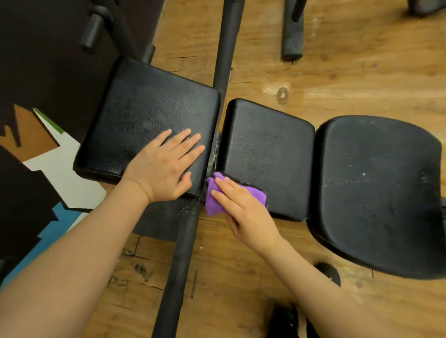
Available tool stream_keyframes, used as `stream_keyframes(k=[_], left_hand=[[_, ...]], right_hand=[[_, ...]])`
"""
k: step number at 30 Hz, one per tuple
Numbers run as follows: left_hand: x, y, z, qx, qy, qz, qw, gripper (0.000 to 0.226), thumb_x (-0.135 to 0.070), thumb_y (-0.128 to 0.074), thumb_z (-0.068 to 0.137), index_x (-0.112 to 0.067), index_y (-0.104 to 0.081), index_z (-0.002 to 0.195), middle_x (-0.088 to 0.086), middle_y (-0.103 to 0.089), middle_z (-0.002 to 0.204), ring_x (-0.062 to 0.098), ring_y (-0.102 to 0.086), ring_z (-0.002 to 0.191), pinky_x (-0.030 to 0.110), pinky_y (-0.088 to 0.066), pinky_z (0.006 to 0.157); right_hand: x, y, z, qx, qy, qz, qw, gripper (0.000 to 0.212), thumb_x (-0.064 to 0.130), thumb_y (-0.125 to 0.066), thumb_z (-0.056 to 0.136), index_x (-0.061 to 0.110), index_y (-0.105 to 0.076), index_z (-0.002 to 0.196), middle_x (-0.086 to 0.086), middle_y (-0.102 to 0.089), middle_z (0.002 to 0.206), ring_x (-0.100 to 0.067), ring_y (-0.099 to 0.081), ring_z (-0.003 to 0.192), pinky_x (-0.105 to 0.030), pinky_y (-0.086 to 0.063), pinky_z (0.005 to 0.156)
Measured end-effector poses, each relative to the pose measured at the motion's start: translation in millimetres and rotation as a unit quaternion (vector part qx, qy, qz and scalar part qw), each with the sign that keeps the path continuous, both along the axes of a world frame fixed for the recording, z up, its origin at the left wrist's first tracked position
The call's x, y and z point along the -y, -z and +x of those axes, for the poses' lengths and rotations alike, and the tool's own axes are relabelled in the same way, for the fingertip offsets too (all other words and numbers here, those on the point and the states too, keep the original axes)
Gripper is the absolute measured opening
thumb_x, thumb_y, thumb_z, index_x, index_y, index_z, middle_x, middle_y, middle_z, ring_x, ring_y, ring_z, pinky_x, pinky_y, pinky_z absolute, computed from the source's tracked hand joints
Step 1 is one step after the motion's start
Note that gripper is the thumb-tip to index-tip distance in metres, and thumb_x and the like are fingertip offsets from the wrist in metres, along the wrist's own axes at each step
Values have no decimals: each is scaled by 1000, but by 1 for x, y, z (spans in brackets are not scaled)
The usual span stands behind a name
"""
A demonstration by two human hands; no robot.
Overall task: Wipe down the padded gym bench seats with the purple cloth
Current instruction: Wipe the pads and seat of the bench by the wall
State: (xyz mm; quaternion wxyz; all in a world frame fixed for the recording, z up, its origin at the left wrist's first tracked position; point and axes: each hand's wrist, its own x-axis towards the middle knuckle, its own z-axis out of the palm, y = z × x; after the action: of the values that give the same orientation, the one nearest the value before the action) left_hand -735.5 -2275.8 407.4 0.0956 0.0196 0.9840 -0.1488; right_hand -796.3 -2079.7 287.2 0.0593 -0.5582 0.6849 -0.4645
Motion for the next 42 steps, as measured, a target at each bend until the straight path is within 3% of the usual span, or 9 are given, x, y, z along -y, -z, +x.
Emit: stream_keyframes(k=[5, 9, 14, 20, 23, 31, 34, 38, 42], left_hand=[[1, 2, 3, -11, -2, 2, 1000, 58, -29, -35, 82, -2, -59, 127, 19, -54, 135, 36, -51, 125, 52, -39, 102], [2, 1, 1, -6, -4, 3, 1000, 58, -29, -35, 81, -1, -60, 126, 20, -55, 134, 37, -52, 124, 52, -41, 101], [1, 1, 1, -9, -2, -2, 1000, 57, -28, -34, 81, -1, -61, 124, 21, -56, 132, 37, -53, 122, 52, -41, 99], [0, 1, 1, -11, -5, 1, 1000, 57, -28, -35, 79, -1, -63, 122, 21, -58, 130, 37, -55, 119, 50, -41, 98], [1, 1, 1, -11, -5, 3, 1000, 57, -28, -35, 79, -1, -62, 122, 21, -58, 130, 37, -55, 120, 50, -39, 99], [0, -1, 1, -5, -14, 8, 1000, 57, -28, -35, 80, -2, -63, 122, 20, -58, 130, 37, -55, 120, 50, -42, 99], [0, -1, 2, -3, -16, 10, 1000, 57, -28, -35, 80, -2, -63, 122, 20, -58, 130, 37, -55, 120, 50, -42, 99], [0, 0, 0, -3, -15, 14, 1000, 57, -28, -34, 79, -2, -64, 121, 21, -59, 129, 37, -56, 118, 51, -45, 97], [0, -3, -1, 1, -19, 11, 1000, 58, -28, -35, 78, -2, -64, 120, 21, -59, 128, 37, -57, 117, 50, -45, 97]], right_hand=[[-77, 38, -28, 18, 52, 52, 997, 42, 12, -48, 92, 7, -44, 133, -9, -36, 147, -21, -36, 136, -36, -33, 110], [-121, 47, -48, 44, 115, 100, 987, 42, 25, -45, 93, 16, -42, 134, 18, -21, 153, -1, -25, 138, -16, -24, 111], [-98, 34, -37, 55, 121, 107, 985, 53, 10, -55, 85, 12, -39, 136, -12, -34, 146, -16, -31, 137, -23, -23, 113], [-3, -10, -14, 53, 8, 51, 997, 57, 1, -61, 77, -1, -48, 133, -16, -35, 146, -23, -29, 137, -28, -19, 116], [-9, -6, -19, 42, -24, 51, 997, 56, 2, -61, 82, 0, -45, 136, -15, -31, 148, -24, -28, 139, -30, -20, 116], [-97, 31, -49, 49, 72, 125, 988, 50, 20, -49, 89, 11, -39, 137, -12, -35, 146, -10, -25, 141, -23, -21, 114], [-105, 36, -47, 91, 117, 150, 978, 55, 18, -52, 89, 19, -35, 141, -9, -34, 149, -11, -27, 140, -27, -23, 114], [-70, 17, -28, 105, 138, 132, 976, 55, 23, -50, 90, 10, -36, 141, -7, -28, 149, -13, -23, 140, -22, -15, 115], [11, -21, -8, 83, 62, 94, 990, 52, 23, -47, 90, 2, -43, 137, -13, -31, 148, -24, -26, 138, -24, -12, 116]])
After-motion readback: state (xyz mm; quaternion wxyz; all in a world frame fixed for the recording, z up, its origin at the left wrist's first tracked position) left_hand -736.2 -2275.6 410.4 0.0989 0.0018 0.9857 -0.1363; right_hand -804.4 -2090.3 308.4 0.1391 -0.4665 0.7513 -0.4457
